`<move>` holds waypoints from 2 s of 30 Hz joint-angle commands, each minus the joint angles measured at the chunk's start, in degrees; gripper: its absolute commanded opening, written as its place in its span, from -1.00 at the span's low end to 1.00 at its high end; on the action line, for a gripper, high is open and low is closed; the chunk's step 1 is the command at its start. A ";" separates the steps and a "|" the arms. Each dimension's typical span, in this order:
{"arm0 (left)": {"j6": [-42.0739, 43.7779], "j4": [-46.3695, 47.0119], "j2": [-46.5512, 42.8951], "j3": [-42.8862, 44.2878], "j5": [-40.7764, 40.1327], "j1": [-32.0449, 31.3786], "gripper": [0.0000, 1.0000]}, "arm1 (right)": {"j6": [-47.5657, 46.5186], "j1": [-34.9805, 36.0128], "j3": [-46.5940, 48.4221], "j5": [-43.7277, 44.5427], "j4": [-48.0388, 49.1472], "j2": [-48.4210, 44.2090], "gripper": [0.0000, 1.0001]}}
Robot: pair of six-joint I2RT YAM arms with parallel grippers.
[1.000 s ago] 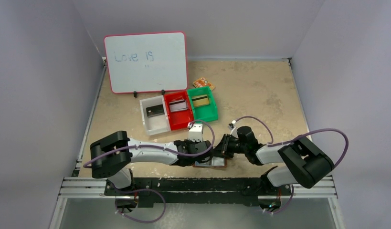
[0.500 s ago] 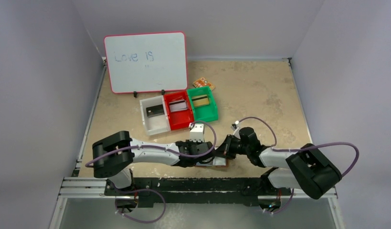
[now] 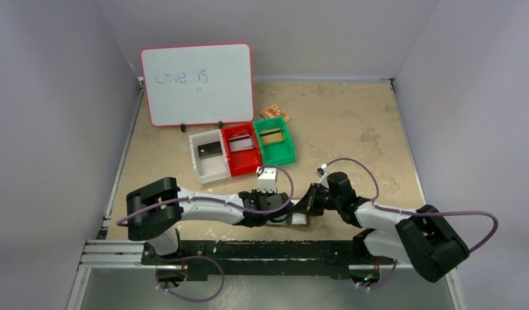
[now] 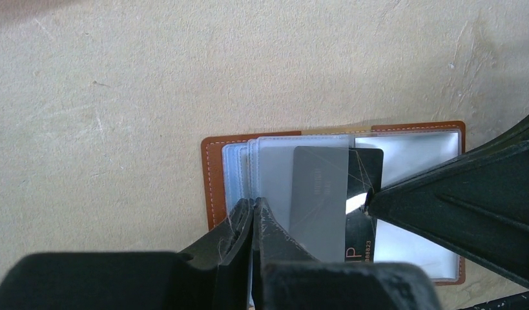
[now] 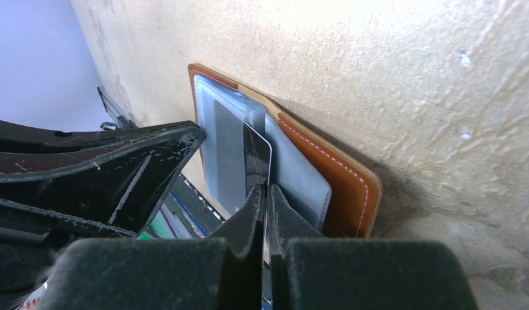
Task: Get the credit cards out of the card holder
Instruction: Remove the credit card from the card holder.
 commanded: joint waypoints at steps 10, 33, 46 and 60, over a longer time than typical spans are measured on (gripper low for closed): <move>0.64 -6.55 -1.86 1.08 1.24 -0.84 -0.44 | 1.13 -0.44 0.08 0.78 0.81 -0.15 -1.00; 0.47 3.75 0.07 -2.53 6.50 -0.84 -0.98 | 1.36 -0.40 -1.17 1.54 0.68 -1.05 -0.98; 0.51 -1.41 3.31 -1.00 5.47 -1.93 -1.00 | 6.68 -0.49 -3.83 -0.02 7.10 -5.00 -0.71; -0.79 -4.84 4.91 0.20 3.49 -2.60 -1.00 | 5.86 -0.54 -3.09 4.34 -0.29 -8.98 -1.00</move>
